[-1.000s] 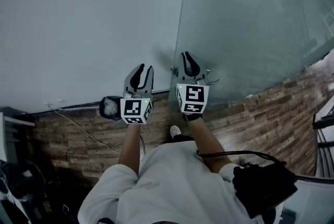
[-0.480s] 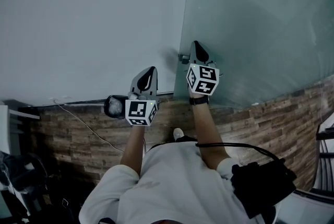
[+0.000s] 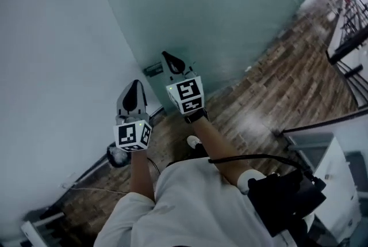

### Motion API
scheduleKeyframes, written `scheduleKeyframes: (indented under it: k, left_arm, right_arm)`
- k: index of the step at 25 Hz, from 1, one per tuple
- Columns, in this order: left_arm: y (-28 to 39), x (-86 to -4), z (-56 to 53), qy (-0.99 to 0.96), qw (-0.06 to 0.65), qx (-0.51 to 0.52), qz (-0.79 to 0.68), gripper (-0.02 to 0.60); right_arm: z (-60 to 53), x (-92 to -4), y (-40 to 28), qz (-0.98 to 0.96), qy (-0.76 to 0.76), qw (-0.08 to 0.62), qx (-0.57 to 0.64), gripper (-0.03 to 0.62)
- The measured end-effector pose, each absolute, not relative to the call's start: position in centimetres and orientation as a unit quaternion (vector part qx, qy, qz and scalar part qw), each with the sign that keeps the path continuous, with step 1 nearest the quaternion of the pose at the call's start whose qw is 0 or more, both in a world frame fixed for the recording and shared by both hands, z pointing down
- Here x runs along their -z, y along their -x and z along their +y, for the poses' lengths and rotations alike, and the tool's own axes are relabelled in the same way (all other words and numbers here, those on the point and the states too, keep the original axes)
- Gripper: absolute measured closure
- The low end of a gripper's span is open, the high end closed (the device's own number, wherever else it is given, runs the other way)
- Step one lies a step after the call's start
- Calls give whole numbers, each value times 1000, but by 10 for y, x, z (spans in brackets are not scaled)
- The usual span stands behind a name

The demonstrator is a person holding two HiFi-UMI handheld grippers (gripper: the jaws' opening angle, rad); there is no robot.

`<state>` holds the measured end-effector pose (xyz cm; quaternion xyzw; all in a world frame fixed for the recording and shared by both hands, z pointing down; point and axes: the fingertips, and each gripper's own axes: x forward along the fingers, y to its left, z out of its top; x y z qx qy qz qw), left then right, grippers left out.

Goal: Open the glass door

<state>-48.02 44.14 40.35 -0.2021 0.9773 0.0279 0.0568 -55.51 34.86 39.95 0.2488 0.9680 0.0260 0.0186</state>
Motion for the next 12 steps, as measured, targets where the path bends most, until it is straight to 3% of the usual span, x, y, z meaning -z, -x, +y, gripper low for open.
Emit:
scheduleKeyframes:
  k: [5, 12]
  left_arm:
    - [420, -393, 315, 371, 47, -56, 926, 580]
    - [312, -401, 104, 604, 30, -68, 794, 579]
  right_arm:
    - [238, -399, 425, 990, -140, 15, -22, 589]
    - [50, -395, 263, 986, 159, 13, -52, 589]
